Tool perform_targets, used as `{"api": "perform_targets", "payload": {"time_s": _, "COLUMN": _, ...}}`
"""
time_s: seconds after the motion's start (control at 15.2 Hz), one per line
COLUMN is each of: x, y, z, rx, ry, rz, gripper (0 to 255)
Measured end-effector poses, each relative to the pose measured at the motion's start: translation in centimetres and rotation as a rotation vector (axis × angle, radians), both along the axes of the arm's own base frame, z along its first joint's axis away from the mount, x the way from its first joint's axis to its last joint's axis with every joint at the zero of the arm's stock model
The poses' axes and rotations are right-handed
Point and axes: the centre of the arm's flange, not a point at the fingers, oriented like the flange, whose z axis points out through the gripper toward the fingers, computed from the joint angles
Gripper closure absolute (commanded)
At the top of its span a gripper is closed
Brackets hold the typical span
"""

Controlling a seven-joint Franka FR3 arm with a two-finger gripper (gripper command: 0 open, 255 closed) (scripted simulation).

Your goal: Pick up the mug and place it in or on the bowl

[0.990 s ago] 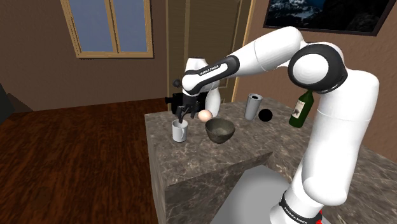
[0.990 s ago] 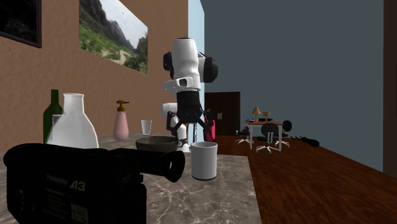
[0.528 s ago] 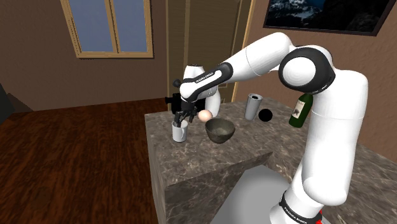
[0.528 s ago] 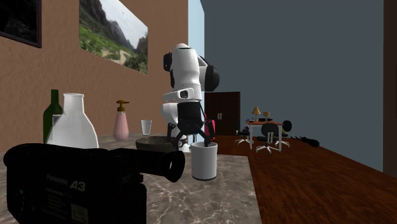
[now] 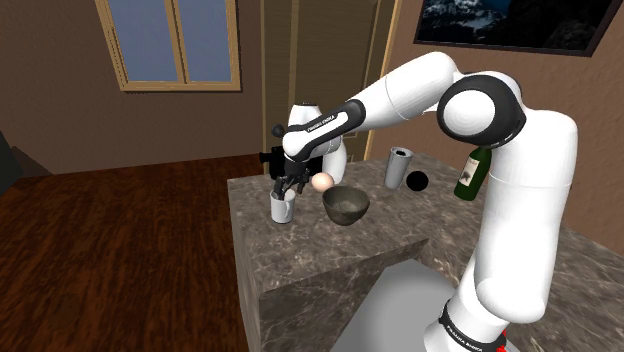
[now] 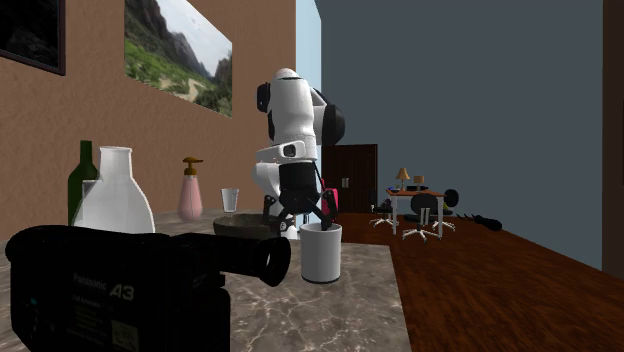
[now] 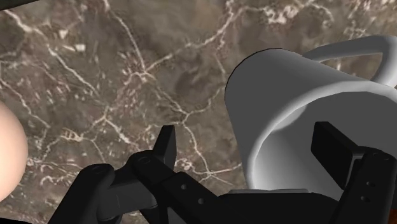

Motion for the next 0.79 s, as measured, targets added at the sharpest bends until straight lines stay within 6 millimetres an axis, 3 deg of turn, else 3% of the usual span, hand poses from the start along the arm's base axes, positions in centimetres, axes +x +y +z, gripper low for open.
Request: {"api": "perform_targets", "payload": {"time_s": 0.79, "x": 0.0, "y": -0.04, "z": 0.65, "rx": 0.0, "ry": 0.0, "rz": 0.0, "gripper": 255}}
